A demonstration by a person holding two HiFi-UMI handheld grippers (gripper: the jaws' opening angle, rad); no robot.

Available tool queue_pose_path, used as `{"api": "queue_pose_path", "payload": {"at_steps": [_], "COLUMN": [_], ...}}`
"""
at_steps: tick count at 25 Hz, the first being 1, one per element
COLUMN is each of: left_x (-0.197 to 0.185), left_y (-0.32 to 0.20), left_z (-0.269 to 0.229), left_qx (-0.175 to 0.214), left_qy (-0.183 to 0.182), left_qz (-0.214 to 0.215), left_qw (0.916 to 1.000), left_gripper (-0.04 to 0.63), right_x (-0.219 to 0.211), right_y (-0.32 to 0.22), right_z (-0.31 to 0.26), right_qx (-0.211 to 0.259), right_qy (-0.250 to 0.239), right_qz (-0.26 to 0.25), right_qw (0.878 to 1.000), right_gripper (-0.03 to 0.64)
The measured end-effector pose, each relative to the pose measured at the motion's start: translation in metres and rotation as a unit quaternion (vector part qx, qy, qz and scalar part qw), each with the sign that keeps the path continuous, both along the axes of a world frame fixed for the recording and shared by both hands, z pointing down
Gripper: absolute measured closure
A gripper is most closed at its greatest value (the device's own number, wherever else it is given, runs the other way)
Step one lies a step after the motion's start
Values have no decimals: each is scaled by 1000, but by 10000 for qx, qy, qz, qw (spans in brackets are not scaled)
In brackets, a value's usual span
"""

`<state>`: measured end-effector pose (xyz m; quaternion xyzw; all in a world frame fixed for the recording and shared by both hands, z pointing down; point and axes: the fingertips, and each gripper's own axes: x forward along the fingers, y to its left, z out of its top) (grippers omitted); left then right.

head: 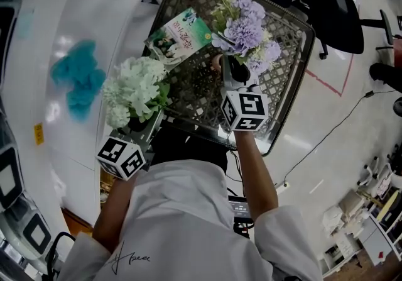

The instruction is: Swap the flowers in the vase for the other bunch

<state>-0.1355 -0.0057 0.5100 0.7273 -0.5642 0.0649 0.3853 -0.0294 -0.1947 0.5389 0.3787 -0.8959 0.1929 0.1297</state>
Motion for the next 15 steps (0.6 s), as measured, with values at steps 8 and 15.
{"api": "queue_pose_path", "payload": {"at_steps": [8,15], "left_x": [-3,-4], "left_y": [1,1], "left_z": [2,4], "left_qx": [-36,-56], "left_qy": [-23,-58], "left_qz": [-21,-7], "left_qw": [10000,10000], "left_gripper": [524,524], "right_x": [-2,-1], "right_y": [2,5], "right_z": [9,18], "right_qx": [3,-29], "right_qy": [127,255], "right_qz": [30,71], "right_qw": [9999,9996], "right_gripper": [586,580]}}
